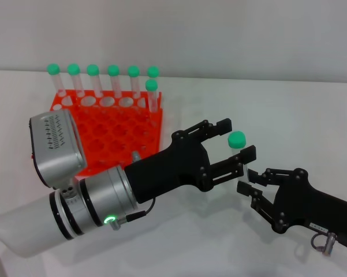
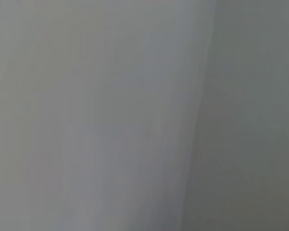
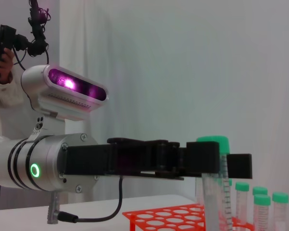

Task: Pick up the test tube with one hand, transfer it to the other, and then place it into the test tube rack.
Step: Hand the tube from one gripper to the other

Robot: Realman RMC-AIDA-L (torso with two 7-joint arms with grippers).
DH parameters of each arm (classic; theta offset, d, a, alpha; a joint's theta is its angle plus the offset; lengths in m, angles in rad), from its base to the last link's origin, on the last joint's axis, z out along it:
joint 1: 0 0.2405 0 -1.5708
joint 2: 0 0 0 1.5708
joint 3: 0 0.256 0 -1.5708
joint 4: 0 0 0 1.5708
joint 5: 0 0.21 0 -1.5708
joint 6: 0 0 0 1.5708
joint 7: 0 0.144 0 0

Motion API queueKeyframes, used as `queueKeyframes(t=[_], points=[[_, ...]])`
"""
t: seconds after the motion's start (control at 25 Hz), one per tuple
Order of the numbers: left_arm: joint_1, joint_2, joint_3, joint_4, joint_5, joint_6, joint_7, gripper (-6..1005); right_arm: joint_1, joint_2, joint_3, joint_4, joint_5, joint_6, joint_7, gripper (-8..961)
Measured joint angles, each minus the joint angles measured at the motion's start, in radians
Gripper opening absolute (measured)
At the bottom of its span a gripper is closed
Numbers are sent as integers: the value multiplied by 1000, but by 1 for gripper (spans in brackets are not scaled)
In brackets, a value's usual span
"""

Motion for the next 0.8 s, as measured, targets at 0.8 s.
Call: queueKeyframes(t=[0.8], points=[[9, -2, 18, -15, -3, 5, 50, 254, 3, -1, -1, 3, 2, -9, -1, 232]])
